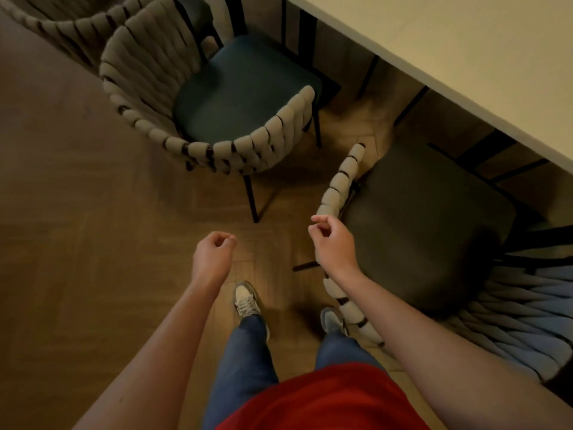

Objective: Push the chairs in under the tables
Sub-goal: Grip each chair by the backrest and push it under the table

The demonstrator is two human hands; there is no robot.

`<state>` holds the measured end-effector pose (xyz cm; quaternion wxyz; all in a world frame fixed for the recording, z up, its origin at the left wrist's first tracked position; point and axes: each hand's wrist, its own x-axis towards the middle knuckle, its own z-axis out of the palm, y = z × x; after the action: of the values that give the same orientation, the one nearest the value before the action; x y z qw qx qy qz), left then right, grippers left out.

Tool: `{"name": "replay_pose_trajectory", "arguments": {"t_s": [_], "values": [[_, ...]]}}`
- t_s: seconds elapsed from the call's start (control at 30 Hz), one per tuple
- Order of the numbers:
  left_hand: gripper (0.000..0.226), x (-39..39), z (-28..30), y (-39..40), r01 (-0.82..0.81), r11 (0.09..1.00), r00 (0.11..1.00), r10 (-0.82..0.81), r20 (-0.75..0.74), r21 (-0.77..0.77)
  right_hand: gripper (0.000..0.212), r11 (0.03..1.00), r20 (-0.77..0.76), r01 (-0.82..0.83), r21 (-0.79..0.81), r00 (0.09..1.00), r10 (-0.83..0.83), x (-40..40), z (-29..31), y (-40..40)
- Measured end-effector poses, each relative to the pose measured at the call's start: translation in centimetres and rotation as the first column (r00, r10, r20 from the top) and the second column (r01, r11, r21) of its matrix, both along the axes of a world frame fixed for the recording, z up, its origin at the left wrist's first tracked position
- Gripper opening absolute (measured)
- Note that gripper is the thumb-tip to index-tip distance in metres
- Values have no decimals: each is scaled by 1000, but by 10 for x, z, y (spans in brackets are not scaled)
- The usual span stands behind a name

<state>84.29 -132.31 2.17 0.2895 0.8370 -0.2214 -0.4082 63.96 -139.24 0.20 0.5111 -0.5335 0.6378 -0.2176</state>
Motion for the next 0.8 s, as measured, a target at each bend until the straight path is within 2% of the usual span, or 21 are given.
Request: {"name": "replay_pose_trajectory", "arguments": {"t_s": [0.3, 0.47, 0.57, 0.67, 0.8], "values": [[14, 152, -17, -70, 154, 987, 988, -154, 1, 37, 22, 996, -54, 93, 3, 994, -92, 147, 3, -39], [19, 212, -37, -116, 171, 981, 985, -169, -33, 88, 27, 972, -32, 211, 100, 977, -209, 192, -10, -76], [38, 248, -50, -145, 95, 985, 995, -92, -29, 141, 45, 910, 21, 345, 231, 933, -359, 220, -24, -102], [57, 285, -60, -178, 3, 980, 1000, -7, 18, 200, 62, 788, 67, 486, 378, 834, -547, 246, -40, -131], [66, 332, -71, -218, -73, 960, 997, 63, 45, 271, 68, 663, 65, 570, 485, 733, -677, 265, -48, -162]]}}
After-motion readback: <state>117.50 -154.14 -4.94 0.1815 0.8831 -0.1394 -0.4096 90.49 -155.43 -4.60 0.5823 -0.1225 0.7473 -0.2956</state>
